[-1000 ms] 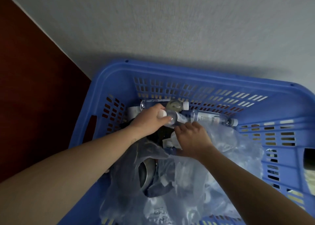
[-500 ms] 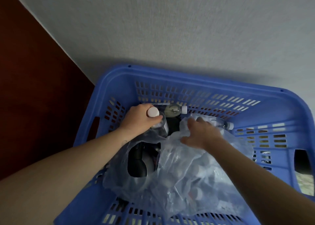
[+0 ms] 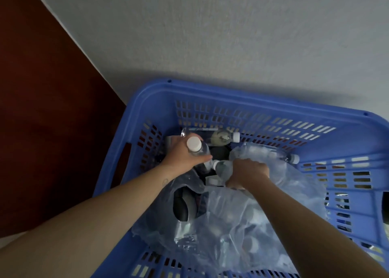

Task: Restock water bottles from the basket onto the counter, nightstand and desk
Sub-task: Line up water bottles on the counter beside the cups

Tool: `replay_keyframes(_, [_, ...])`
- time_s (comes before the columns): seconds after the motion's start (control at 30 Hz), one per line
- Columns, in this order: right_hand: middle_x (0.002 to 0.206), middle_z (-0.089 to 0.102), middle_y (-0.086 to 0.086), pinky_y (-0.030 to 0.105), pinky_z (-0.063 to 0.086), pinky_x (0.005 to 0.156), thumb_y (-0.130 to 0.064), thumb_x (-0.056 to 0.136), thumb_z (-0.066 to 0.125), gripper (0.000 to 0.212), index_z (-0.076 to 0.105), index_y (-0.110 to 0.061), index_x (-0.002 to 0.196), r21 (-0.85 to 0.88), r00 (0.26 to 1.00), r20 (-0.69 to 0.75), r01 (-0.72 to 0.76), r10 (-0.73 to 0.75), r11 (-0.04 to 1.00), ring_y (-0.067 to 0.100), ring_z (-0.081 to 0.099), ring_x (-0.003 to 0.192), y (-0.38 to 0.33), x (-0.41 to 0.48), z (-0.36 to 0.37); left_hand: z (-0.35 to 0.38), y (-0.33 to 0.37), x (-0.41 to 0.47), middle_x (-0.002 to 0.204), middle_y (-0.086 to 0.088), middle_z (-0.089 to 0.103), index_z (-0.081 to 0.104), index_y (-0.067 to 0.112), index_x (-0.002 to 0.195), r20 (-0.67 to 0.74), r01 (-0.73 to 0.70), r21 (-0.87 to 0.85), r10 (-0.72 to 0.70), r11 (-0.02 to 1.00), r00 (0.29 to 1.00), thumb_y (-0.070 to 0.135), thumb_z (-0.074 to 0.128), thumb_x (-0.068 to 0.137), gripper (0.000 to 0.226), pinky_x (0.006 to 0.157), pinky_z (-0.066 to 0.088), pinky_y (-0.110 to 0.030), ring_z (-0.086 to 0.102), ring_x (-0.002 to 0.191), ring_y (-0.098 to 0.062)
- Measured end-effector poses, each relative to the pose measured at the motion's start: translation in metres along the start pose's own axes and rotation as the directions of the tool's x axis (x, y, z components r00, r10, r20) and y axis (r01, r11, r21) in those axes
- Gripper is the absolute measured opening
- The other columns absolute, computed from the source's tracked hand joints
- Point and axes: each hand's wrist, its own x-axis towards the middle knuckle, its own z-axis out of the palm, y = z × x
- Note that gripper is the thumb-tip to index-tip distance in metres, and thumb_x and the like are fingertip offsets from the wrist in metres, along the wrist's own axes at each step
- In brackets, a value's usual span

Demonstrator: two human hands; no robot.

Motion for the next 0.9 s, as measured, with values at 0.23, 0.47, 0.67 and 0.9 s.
replay_keyframes(0.23, [0.076, 0.071, 0.003, 0.034, 0.055, 0.067, -0.036, 0.067, 0.082, 0.04, 0.063, -0.019, 0.099, 0.794, 0.997, -0.007, 0.053, -0.078, 0.606, 0.022, 0.066, 0.072, 0.028, -0.001, -0.006, -0.002, 0.001, 0.004, 0.106, -0.004, 0.068, 0.061, 0.01, 0.113, -0.051, 0.095, -0.147, -0.104, 0.985, 0.993, 0.037, 0.085, 0.07, 0.057, 0.092, 0.053, -0.043, 0.065, 0.101, -0.018])
replay_keyframes(0.47, [0.069, 0.061, 0.005, 0.02, 0.043, 0.041, -0.033, 0.067, 0.081, 0.041, 0.07, -0.01, 0.1, 0.978, 0.943, -0.018, -0.053, -0.334, -0.204, 0.011, 0.056, 0.047, 0.039, -0.05, -0.055, -0.035, 0.063, -0.001, 0.099, 0.004, 0.073, 0.071, 0.026, 0.099, -0.138, 0.047, -0.511, -0.136, 0.859, 0.981, 0.058, 0.071, 0.074, 0.041, 0.092, 0.048, -0.037, 0.067, 0.095, -0.015])
replay_keyframes(0.67, [0.081, 0.067, 0.007, 0.024, 0.052, 0.051, -0.038, 0.08, 0.061, 0.034, 0.074, -0.011, 0.097, 0.802, 0.865, -0.235, -0.084, -0.443, -0.591, 0.016, 0.065, 0.061, 0.053, -0.112, -0.102, -0.064, 0.141, -0.032, 0.075, -0.006, 0.071, 0.068, 0.018, 0.088, -0.043, 0.037, -0.891, -0.165, 0.452, 0.985, 0.061, 0.049, 0.09, 0.048, 0.064, 0.058, -0.034, 0.071, 0.069, -0.02])
replay_keyframes(0.9, [0.101, 0.068, 0.016, 0.036, 0.056, 0.075, -0.045, 0.082, 0.06, 0.044, 0.073, -0.008, 0.103, 0.749, 0.783, -0.432, 0.033, -0.449, -0.662, 0.026, 0.068, 0.085, 0.053, -0.187, -0.159, -0.1, 0.219, -0.104, 0.084, -0.011, 0.067, 0.063, 0.014, 0.099, 0.047, 0.038, -0.958, 0.025, 0.284, 0.999, 0.046, 0.064, 0.083, 0.036, 0.077, 0.058, -0.039, 0.07, 0.078, -0.024])
